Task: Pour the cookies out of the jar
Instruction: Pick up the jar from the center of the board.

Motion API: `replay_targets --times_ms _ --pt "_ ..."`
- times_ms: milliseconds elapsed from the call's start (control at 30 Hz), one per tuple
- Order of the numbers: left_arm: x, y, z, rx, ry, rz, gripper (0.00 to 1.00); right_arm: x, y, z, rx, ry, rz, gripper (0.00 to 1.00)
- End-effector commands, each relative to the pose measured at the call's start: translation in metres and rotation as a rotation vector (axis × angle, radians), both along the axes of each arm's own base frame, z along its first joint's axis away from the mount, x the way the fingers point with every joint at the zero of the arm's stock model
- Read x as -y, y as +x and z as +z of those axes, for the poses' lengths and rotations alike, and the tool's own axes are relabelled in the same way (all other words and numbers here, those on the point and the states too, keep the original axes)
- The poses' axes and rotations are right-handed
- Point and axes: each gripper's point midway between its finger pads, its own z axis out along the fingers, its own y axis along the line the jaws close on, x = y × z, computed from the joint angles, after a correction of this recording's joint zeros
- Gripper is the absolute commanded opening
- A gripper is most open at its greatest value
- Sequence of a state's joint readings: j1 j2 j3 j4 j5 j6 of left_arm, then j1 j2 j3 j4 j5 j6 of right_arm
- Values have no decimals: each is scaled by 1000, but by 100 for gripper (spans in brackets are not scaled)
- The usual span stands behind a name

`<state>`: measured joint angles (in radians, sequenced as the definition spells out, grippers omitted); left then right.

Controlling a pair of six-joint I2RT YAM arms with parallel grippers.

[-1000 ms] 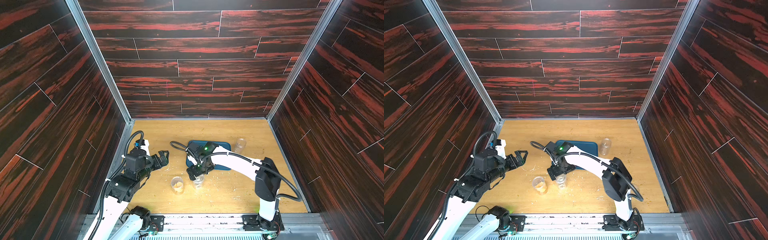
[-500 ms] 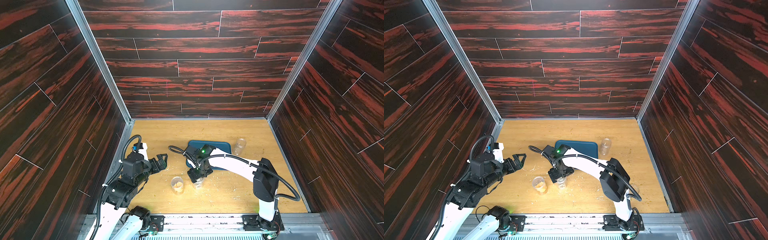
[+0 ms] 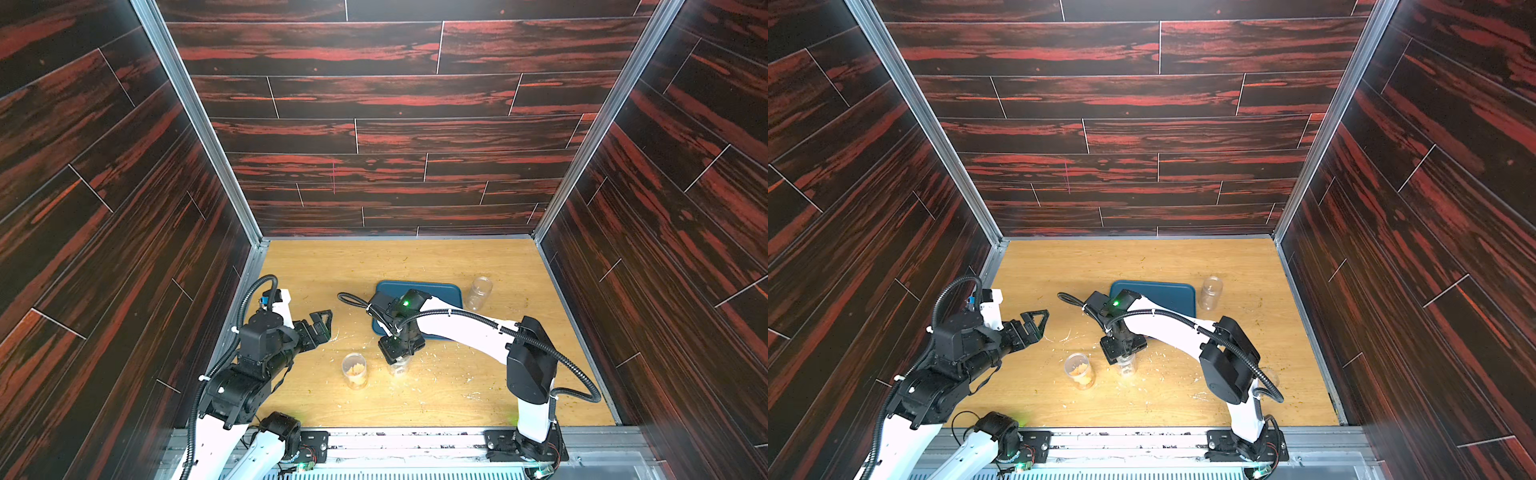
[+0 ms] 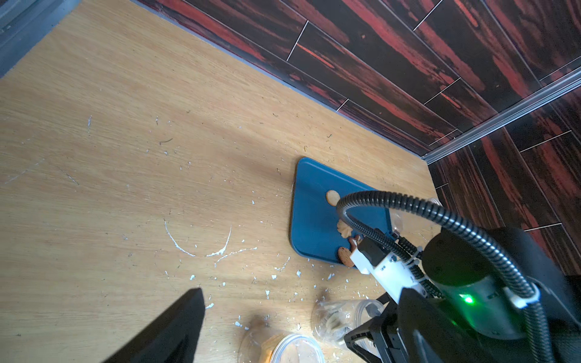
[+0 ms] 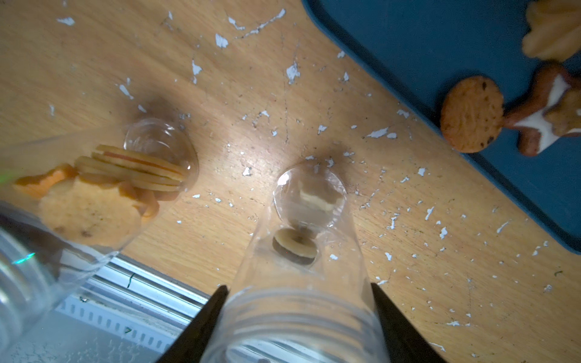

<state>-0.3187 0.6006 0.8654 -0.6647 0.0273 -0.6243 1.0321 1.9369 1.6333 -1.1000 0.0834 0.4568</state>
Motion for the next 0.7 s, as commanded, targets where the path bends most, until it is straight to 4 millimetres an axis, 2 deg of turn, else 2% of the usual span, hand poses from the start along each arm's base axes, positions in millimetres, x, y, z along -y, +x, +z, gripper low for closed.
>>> replay_targets --times_ms 0,233,433,533,667 --pt "-5 -3 -8 -17 15 19 100 6 -1 21 35 18 -21 59" --pt "-7 -5 -3 0 34 10 100 -1 8 44 42 112 -71 58" --pt "-3 -7 0 24 29 -15 100 6 20 61 13 224 -155 54" --pt "5 -8 4 51 12 -66 100 12 24 66 -18 282 -201 54" --pt "28 -11 7 74 0 -209 100 18 32 79 -71 398 -272 54"
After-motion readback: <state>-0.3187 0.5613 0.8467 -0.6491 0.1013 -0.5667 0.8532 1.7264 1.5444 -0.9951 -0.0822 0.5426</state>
